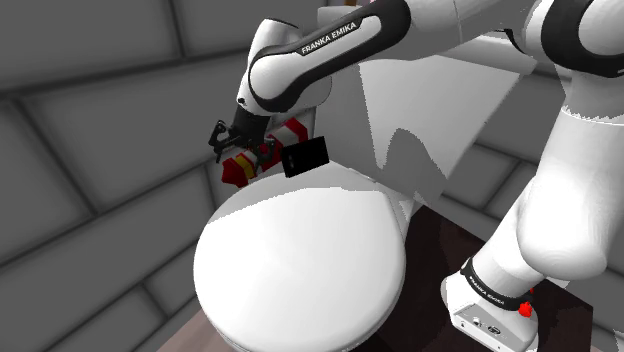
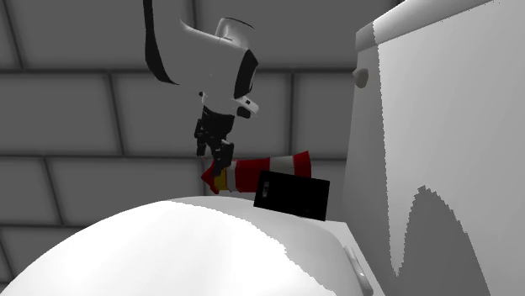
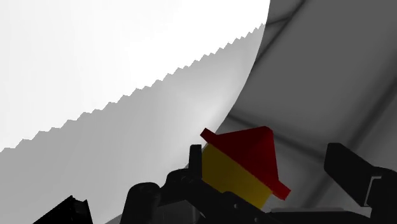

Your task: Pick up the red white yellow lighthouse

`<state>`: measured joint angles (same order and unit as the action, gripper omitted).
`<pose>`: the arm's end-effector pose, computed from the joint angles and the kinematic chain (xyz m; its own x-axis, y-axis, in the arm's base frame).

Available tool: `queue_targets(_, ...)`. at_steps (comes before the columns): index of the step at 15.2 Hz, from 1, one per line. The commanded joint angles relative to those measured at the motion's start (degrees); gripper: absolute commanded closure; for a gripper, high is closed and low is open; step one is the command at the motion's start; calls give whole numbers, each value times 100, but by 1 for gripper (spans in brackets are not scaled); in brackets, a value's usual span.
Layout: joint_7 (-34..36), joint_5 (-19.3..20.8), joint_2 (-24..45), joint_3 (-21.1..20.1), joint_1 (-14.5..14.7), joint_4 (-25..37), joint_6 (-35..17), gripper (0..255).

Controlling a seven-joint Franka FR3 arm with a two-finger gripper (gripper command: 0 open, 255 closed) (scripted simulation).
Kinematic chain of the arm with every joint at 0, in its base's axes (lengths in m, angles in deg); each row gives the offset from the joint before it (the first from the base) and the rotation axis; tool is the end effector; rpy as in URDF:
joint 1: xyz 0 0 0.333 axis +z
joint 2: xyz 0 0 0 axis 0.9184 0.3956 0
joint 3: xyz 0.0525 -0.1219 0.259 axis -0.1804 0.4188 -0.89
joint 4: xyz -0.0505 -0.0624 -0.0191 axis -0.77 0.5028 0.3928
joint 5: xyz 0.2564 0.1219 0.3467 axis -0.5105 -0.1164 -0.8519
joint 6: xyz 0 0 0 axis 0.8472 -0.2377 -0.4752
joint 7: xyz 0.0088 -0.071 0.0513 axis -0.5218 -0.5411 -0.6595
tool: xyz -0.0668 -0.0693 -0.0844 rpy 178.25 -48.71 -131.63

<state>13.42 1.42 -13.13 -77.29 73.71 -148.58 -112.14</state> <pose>0.6092 0.2826 0.3083 0.7990 -0.5941 -0.0934 -0.5868 -0.7363 -0.3369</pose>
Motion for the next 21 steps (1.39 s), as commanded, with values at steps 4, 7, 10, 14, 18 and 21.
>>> queue_targets(4, -31, -20, 264, -3, 29, -48, -339, 0)
queue_targets(7, -72, -27, 376, -4, 38, -109, -506, 0)
queue_targets(10, -72, -28, 372, -4, 37, -108, -502, 255)
queue_targets(14, -72, -27, 375, -3, 37, -104, -500, 255)
queue_targets(18, -72, -27, 377, -4, 38, -107, -506, 255)
queue_targets(21, -25, -19, 245, -2, 29, -38, -311, 255)
